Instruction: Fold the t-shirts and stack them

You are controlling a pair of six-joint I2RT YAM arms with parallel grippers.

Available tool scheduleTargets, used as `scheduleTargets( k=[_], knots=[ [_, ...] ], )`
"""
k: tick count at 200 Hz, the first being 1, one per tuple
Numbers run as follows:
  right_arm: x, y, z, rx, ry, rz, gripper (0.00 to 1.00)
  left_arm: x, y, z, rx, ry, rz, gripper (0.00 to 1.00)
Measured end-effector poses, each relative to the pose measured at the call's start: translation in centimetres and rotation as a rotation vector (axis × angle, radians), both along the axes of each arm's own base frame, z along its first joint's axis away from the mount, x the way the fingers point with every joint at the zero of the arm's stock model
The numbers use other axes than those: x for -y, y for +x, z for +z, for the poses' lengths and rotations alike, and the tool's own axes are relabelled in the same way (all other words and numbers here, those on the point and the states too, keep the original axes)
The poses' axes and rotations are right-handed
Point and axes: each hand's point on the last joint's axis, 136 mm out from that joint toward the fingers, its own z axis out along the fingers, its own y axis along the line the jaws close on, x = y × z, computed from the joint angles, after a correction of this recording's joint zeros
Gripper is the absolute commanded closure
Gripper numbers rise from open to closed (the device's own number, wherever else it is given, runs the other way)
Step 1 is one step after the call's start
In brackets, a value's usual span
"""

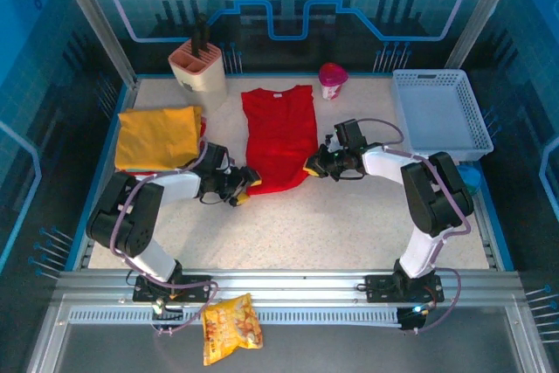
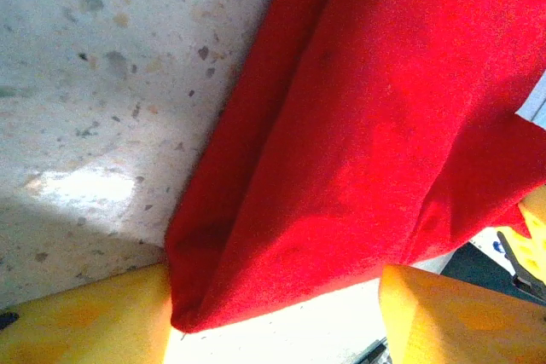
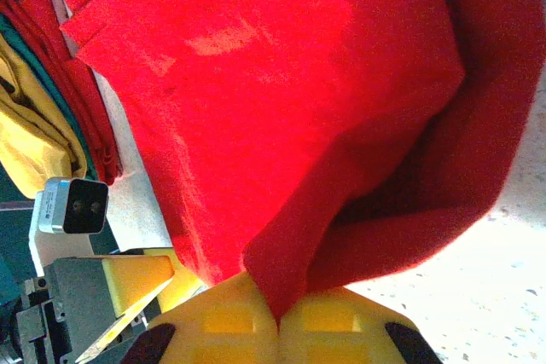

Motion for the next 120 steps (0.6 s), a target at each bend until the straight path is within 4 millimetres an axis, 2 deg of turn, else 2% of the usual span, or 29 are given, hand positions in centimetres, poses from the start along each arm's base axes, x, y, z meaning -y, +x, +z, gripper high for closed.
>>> scheduleTargets(
  k=[61,79,120],
  knots=[
    [1.1,-1.0,-1.0,-0.028,-0.007,-0.014,1.00,-0.1,0.1,-0.6,-0.042,0.008,0.024,0.57],
    [1.3,-1.4,-0.9,-0.022,-0.013,-0.006,0.98,-0.3,0.1,-0.7,-0.050,0.021,0.026,0.65],
    [1.5,-1.8,-0.8,-0.005,-0.036,0.020,0.99,-0.2,-0.1,-1.4,-0.066,0.050,0.000,0.92]
  ],
)
